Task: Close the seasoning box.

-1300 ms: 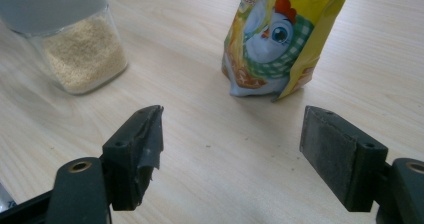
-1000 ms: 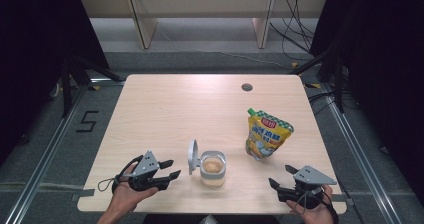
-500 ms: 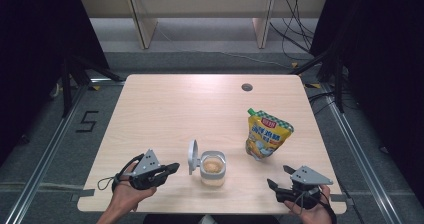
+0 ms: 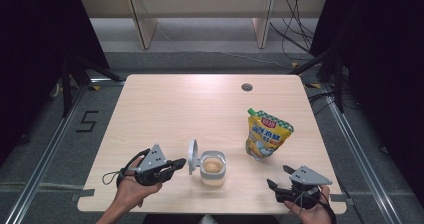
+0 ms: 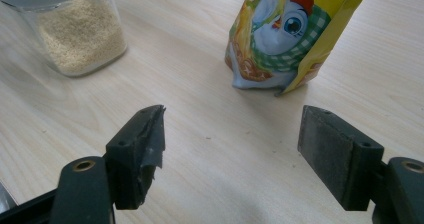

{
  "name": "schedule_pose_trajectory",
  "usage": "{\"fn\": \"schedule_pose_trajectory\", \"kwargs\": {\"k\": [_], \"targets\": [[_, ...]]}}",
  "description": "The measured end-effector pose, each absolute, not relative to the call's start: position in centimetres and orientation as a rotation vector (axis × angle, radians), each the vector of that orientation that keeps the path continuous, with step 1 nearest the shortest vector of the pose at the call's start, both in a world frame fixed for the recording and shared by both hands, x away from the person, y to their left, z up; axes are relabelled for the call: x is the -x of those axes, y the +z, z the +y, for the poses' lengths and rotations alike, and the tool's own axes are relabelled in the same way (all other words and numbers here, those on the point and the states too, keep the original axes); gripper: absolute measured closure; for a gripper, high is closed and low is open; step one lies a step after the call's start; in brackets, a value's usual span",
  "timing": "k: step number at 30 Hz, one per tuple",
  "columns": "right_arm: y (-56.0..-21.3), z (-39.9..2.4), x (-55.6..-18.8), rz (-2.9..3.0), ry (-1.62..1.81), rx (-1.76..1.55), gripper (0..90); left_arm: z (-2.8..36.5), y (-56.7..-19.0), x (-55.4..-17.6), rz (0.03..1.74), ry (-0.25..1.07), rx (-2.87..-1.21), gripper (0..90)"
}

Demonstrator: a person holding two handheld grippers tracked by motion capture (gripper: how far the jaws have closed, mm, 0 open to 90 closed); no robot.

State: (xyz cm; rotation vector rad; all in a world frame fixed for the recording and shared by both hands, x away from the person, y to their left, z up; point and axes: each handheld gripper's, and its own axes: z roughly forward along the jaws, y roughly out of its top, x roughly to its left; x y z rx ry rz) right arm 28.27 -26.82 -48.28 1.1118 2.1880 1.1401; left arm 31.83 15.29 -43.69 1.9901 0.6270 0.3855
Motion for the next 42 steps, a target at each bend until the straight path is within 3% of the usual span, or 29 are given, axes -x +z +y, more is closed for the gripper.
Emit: {"fn": "schedule_pose_trajectory", "kwargs": {"k": [32, 38, 42], "targets": [[-48.3, -26.9, -28.4, 2.181, 1.106, -1.042, 28.3, 12.6, -42.3, -32.0, 0.527, 0.382, -2.012, 88.2], [-48.4, -26.9, -28.3, 2.196, 1.11, -1.078, 28.3, 13.6, -42.2, -32.1, 0.564, 0.364, -1.974, 76.1], [-48.3, -26.9, -28.4, 2.184, 1.106, -1.049, 28.3, 14.3, -42.6, -32.1, 0.589, 0.364, -1.944, 57.4]]}}
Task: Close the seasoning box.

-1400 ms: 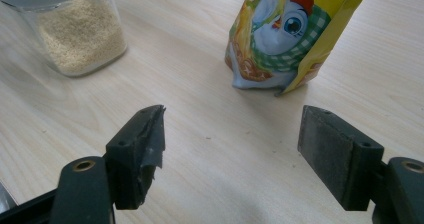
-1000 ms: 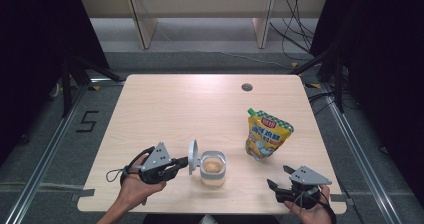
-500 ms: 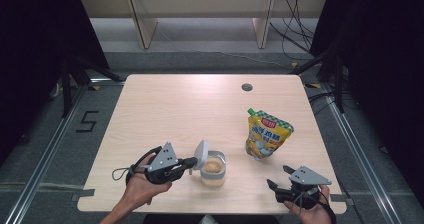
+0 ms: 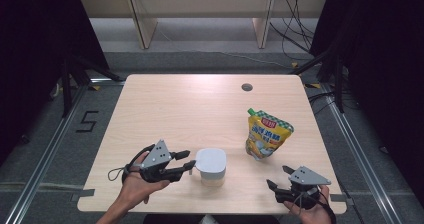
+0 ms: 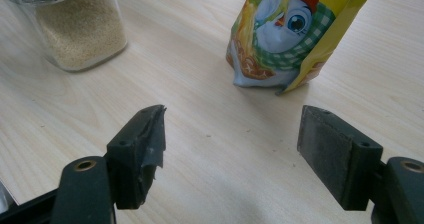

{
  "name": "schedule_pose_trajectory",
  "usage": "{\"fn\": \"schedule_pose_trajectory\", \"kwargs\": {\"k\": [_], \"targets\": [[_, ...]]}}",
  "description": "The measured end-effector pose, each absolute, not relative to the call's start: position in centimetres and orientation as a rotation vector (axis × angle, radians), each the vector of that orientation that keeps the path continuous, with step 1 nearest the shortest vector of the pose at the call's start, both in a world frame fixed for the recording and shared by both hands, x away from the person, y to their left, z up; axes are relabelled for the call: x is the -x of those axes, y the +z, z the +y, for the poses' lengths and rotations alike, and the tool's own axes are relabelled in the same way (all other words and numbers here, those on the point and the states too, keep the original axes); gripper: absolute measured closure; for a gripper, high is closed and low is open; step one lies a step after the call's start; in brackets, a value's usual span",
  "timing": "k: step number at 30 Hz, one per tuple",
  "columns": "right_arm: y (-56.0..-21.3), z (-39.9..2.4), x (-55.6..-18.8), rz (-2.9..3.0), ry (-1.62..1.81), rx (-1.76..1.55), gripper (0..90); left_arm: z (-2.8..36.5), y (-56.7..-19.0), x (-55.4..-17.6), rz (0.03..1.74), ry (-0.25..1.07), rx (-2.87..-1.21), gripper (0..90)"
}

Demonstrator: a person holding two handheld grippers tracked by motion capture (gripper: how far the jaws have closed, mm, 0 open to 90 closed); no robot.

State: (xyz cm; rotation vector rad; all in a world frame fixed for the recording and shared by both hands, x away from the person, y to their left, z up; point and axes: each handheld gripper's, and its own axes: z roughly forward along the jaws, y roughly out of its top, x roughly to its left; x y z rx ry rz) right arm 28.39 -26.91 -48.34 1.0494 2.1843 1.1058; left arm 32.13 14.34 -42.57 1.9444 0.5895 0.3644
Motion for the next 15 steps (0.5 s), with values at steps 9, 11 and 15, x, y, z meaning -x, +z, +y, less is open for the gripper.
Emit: {"fn": "schedule_pose_trajectory", "kwargs": {"k": [9, 11, 15], "targets": [[-48.4, -26.8, -28.3, 2.194, 1.094, -1.044, 28.3, 17.2, -44.7, -32.1, 0.746, 0.391, -1.916, 35.7], [-48.4, -26.8, -28.4, 2.194, 1.092, -1.04, 28.4, 17.8, -45.3, -32.0, 0.744, 0.398, -1.93, 34.6], [-48.4, -26.7, -28.3, 2.211, 1.098, -1.069, 28.3, 18.5, -46.3, -31.6, 0.77, 0.381, -1.956, 32.2]]}}
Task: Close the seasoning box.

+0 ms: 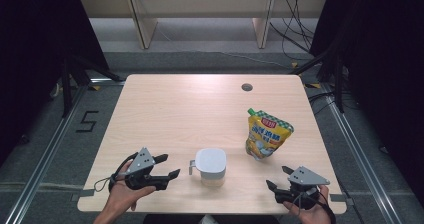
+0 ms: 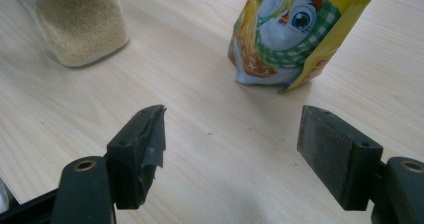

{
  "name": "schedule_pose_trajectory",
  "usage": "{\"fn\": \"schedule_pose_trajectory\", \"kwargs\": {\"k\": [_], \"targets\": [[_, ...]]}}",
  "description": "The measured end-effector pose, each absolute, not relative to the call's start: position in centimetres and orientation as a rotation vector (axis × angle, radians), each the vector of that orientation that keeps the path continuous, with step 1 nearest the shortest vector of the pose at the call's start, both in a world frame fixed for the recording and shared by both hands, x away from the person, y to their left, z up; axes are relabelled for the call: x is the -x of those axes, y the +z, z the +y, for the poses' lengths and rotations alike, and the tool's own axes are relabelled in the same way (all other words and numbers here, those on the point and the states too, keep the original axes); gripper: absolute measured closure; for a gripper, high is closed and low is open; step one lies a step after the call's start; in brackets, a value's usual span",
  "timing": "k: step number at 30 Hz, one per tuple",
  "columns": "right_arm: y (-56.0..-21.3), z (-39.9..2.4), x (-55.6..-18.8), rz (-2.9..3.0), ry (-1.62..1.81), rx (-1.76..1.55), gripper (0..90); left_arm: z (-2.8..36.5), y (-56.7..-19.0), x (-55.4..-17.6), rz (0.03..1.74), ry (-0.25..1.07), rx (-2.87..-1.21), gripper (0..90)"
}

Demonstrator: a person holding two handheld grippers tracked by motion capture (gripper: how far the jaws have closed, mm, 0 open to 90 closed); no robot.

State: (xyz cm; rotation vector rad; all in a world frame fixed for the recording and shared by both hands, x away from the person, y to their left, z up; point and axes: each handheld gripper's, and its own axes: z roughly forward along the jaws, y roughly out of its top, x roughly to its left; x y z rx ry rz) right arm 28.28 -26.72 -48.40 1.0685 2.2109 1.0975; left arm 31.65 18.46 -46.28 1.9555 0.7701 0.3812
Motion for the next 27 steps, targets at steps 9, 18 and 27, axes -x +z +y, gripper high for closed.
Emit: {"fn": "schedule_pose_trajectory", "kwargs": {"k": [9, 18, 27], "targets": [[-48.4, -26.8, -28.4, 2.208, 1.096, -1.046, 28.3, 18.3, -47.5, -31.1, 0.775, 0.373, -1.998, 28.4], [-48.5, -26.9, -28.4, 2.224, 1.094, -1.05, 25.9, 18.6, -48.4, -30.5, 0.773, 0.364, -2.03, 27.0], [-49.0, -26.8, -28.6, 2.281, 1.076, -1.093, 22.0, 18.9, -49.3, -30.3, 0.774, 0.366, -2.053, 26.3]]}}
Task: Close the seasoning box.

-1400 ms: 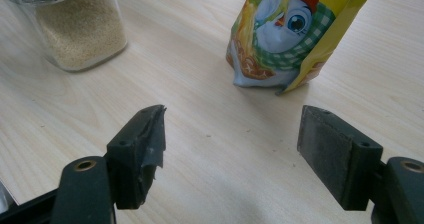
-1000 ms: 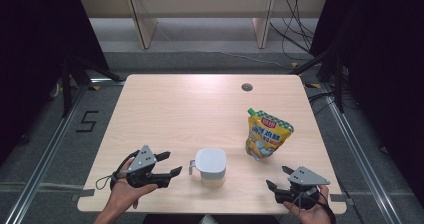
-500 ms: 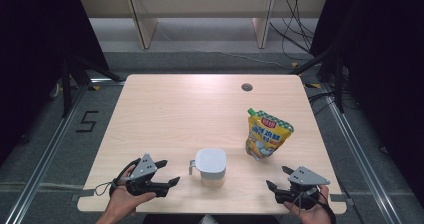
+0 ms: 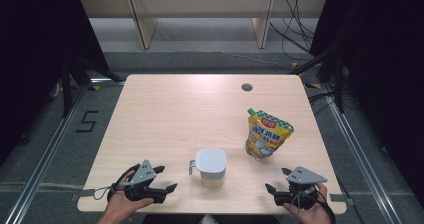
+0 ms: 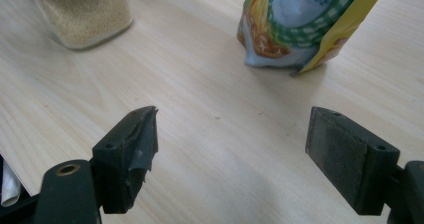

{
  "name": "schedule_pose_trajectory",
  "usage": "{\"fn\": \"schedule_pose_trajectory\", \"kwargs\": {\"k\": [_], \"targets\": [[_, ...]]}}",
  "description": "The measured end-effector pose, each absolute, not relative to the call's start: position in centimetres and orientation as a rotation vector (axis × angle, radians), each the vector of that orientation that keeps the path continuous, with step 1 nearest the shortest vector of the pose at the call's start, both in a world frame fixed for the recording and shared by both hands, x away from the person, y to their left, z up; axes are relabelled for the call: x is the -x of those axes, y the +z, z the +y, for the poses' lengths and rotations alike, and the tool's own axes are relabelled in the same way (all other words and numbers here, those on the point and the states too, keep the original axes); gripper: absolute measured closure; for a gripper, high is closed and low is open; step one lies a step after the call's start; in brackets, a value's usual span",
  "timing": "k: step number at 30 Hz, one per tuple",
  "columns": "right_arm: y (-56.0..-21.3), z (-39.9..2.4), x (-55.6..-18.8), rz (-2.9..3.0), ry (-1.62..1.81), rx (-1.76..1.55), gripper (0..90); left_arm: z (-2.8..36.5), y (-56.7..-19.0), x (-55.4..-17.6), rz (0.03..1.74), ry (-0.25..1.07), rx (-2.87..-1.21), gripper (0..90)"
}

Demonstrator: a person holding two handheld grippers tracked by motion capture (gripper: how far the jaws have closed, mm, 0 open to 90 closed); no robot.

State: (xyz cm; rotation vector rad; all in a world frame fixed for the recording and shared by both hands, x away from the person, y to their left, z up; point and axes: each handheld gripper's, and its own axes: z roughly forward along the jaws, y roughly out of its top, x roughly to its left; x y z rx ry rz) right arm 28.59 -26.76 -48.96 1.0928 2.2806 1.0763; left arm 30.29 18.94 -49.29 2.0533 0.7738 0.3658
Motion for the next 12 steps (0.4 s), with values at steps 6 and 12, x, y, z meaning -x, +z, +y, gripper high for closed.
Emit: {"fn": "schedule_pose_trajectory", "kwargs": {"k": [6, 12], "targets": [[-49.16, -26.89, -28.77, 2.289, 1.052, -1.079, 22.0, 18.92, -49.42, -30.46, 0.744, 0.377, -2.079, 26.3], [-49.24, -27.03, -28.93, 2.292, 1.039, -1.065, 22.3, 18.93, -49.46, -30.43, 0.773, 0.365, -2.077, 26.3]]}}
